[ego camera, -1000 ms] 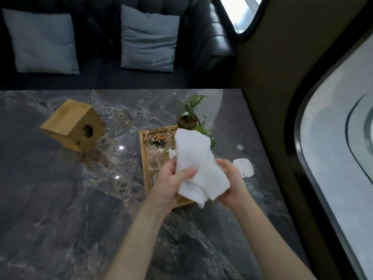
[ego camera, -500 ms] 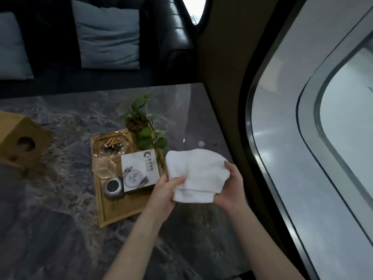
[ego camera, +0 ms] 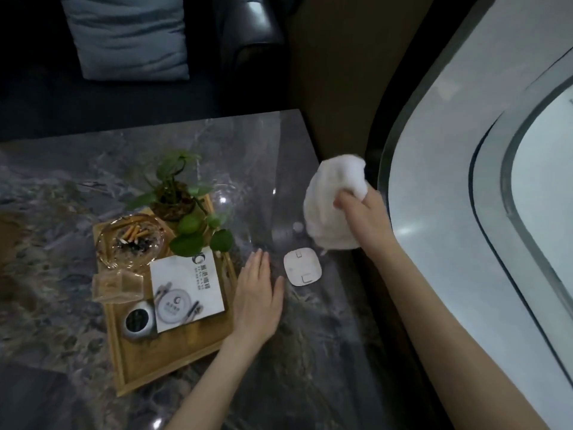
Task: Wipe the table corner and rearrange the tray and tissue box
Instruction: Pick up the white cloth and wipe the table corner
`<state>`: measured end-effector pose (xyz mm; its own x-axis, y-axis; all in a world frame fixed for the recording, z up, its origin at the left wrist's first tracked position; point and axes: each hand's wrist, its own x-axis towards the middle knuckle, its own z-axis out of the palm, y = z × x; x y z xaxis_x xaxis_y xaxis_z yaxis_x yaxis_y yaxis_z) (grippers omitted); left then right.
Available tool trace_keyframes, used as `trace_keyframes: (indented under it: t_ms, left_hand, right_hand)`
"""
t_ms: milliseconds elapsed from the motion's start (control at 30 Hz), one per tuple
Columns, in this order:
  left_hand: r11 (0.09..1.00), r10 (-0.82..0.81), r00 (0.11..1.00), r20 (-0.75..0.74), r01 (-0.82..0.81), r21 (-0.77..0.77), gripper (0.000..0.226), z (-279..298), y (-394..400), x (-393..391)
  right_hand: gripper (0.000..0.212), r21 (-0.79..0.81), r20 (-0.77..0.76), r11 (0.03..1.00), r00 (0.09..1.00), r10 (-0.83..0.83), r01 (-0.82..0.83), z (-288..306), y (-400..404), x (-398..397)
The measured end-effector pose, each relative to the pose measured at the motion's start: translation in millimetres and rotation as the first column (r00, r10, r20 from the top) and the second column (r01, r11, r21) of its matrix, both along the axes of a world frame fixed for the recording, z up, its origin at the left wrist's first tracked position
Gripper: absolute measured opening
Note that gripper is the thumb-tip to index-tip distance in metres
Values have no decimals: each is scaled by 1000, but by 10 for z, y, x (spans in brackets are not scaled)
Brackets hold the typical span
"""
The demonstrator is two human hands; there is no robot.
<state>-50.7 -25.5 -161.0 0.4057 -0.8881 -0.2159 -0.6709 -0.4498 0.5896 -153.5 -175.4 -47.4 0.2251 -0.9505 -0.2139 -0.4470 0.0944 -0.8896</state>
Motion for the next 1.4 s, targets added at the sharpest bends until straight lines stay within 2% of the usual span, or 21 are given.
trace_keyframes:
  t_ms: [67,133,200,300,367,400,433,467,533,600,700,767,1033,1400]
  left_hand:
    - [997,-56,992,116,51,51,57,-143,-28,-21]
    - [990,-68,981,182,44,133,60,-241,-54,-20]
    - [983,-83,963,257,37,179,59,-290,-83,-22]
    - [979,-119,943,310,59,197,57,-331,-92,-35]
    - [975,-127,941,314,61,213,58,-339,-93,-32]
    - [973,-132,939,317,61,223,58,-338,-98,-27]
    - [971,-135,937,322,61,230,58,-340,-103,-25]
    - [970,-138,935,327,60,237,57,-341,-110,-25]
    - [968,-139,930,339,55,245,57,-340,-122,-27]
    - [969,-139,930,341,57,238,57,-349,-122,-28]
    - [970,-138,928,345,58,235,57,-367,-115,-30]
    - [970,-136,927,350,52,238,57,-371,-109,-29]
    - [972,-122,926,356,39,233,56,-396,-112,-33]
    - [977,-106,929,356,30,211,55,-408,-83,-47]
  right_hand:
    - [32,-235,-206,957,971,124,-172,-57,-158,85]
    - [37,-305,-421,892,887,188,-333,-268,-270,167]
    - [41,-233,-536,872,805,253,-430,-576,-314,258]
    - [48,-17,-607,826,662,440,-564,-1058,-212,339]
    - [66,104,-681,756,508,528,-646,-1284,-83,352]
    - [75,126,-705,736,462,538,-665,-1349,-22,347]
    - [78,102,-718,740,467,517,-664,-1375,25,345]
    - [74,40,-714,762,515,474,-647,-1388,46,347]
    - [57,-127,-647,822,675,356,-555,-1394,32,369]
    - [56,-185,-597,861,750,284,-473,-1452,-25,418]
    - [87,-101,-704,869,652,282,-484,-1620,-28,467]
    - [95,-91,-761,865,594,259,-493,-1712,-35,461]
    - [96,-107,-804,795,523,284,-597,-1730,-482,551]
    - [90,-100,-769,781,546,333,-617,-1686,-474,1069]
